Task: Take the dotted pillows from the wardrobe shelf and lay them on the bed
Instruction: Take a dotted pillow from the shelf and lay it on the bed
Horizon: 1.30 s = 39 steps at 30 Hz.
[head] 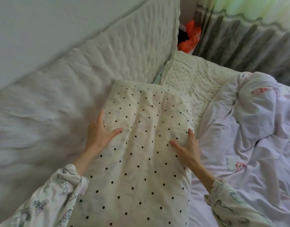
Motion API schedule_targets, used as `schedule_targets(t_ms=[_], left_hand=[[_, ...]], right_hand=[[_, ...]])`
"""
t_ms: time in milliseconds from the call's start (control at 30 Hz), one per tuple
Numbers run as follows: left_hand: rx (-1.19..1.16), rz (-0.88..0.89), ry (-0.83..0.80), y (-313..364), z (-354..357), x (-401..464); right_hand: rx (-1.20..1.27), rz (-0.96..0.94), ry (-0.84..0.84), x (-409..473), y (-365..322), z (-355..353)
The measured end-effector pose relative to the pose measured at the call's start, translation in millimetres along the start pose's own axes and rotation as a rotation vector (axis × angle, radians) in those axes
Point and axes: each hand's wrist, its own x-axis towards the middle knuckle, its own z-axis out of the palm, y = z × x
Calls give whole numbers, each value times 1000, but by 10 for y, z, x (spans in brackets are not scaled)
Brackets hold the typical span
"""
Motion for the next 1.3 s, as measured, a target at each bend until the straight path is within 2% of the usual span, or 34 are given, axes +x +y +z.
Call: schedule_targets(t_ms=[133, 300, 433, 500, 600, 700, 767, 900, 1000, 1100, 1200, 1300], left_hand=[[-75, 8, -127, -242, 322, 644], [102, 43, -187, -589, 761, 1093], [135, -23, -257, -999, 1158, 1152], [144, -77, -360, -1247, 1343, 1128], [247, -84, -439, -1467, 1443, 1201], [309, -69, -372, -1389, 1475, 1494], [275, -87, -389, -1237, 1554, 1725], [-61, -287, -470, -978, 1833, 2012], [-141, -232, -386, -908, 1887, 2034], [-92, -94, -375, -761, 1796, 2134], [-46, -8, -308, -578, 1726, 2394], [205, -51, -359, -574, 1767, 2541]], right_hand=[[31, 80, 41, 258, 149, 461], [37, 206, 41, 405, 557, 948], [-64, 345, -112, 455, 960, 1191], [-154, 400, -222, 496, 1164, 1276], [-192, 393, -230, 635, 1305, 1355], [-79, 432, -82, 901, 1295, 1427], [53, 509, 6, 1135, 1293, 1447], [428, 715, -54, 1462, 1397, 1421], [485, 689, -17, 1515, 1405, 1417], [517, 650, 82, 1571, 1258, 1391], [499, 534, 144, 1756, 1073, 1322], [433, 460, 86, 1847, 945, 1359]])
